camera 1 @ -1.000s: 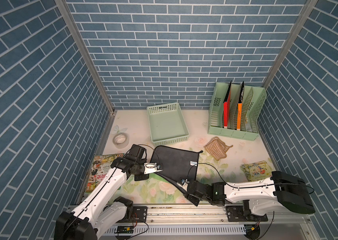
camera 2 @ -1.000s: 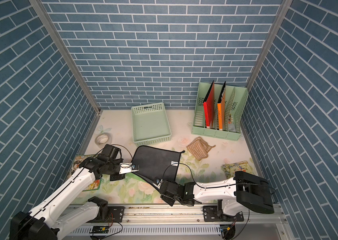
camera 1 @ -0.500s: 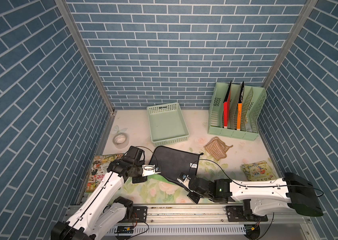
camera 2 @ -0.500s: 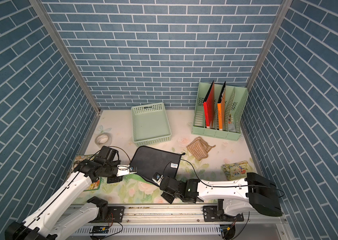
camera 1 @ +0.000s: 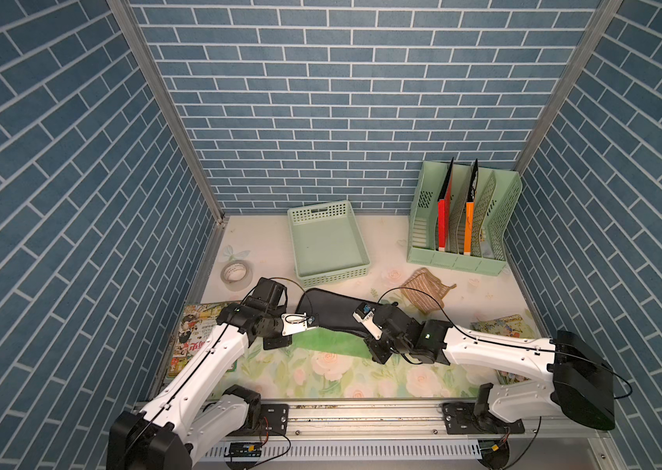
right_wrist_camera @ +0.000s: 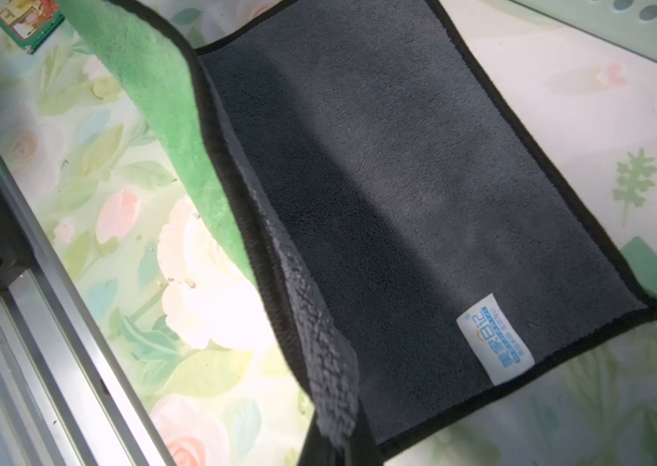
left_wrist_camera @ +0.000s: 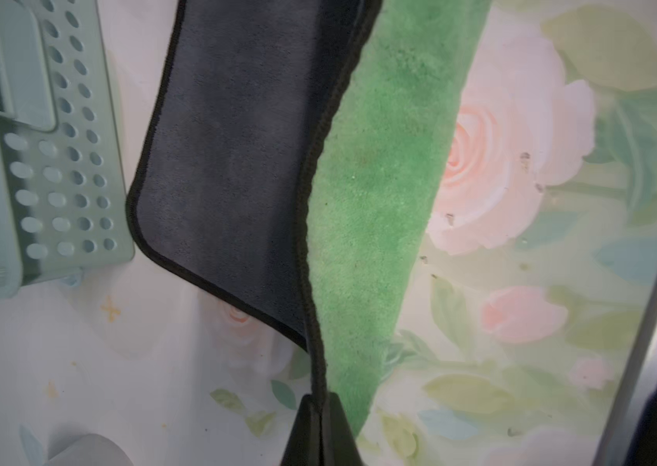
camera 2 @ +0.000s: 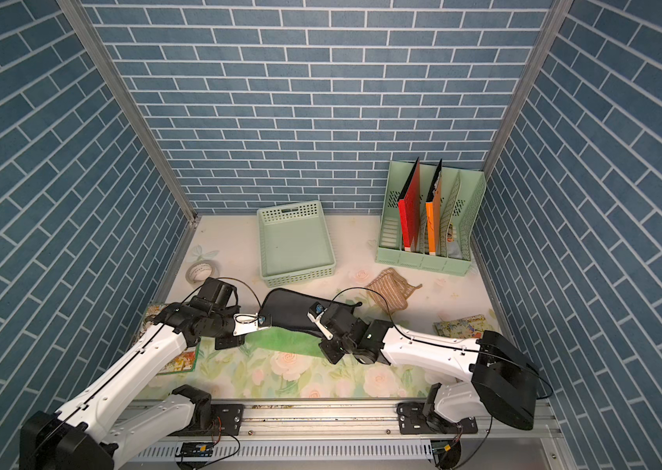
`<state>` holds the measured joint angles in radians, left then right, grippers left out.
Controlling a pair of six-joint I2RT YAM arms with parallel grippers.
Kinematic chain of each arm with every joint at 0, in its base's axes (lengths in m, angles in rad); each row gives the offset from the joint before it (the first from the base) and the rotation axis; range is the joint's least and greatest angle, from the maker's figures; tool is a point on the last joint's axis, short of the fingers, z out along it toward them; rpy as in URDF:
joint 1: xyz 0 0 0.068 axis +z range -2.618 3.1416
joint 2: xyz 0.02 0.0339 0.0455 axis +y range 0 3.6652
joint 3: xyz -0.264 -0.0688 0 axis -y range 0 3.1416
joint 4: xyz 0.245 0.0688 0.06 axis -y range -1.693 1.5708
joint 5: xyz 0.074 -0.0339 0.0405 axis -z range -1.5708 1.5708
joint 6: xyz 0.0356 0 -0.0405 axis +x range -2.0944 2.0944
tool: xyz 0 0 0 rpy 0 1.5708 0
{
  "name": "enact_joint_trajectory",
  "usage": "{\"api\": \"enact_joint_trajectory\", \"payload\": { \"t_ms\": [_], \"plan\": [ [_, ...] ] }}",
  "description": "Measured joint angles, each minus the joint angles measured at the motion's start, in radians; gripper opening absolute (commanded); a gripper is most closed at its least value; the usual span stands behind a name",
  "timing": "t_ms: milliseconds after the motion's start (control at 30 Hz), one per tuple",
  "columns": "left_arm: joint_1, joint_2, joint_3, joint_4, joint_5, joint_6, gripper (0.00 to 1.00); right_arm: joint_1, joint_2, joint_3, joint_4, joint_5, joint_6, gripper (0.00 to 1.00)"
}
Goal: Fold the square dishcloth
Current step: Fold the cleaning item at the center of the board.
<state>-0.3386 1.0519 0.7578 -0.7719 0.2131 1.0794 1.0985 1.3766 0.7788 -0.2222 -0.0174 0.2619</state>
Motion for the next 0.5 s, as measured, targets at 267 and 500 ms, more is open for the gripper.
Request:
{"api": "enact_joint_trajectory", "payload": {
  "t_ms": [267, 500],
  "plan": [
    [0.000, 0.214, 0.013, 0.373, -0.103, -0.112, 0.00, -0.114, 0.108, 0.028, -0.002, -0.036, -0.068, 0.00],
    [0.000, 0.307, 0.010, 0.550, -0.141, -0.146, 0.00, -0.176, 0.171, 0.068, -0.002, -0.058, -0.128, 0.00]
  ]
}}
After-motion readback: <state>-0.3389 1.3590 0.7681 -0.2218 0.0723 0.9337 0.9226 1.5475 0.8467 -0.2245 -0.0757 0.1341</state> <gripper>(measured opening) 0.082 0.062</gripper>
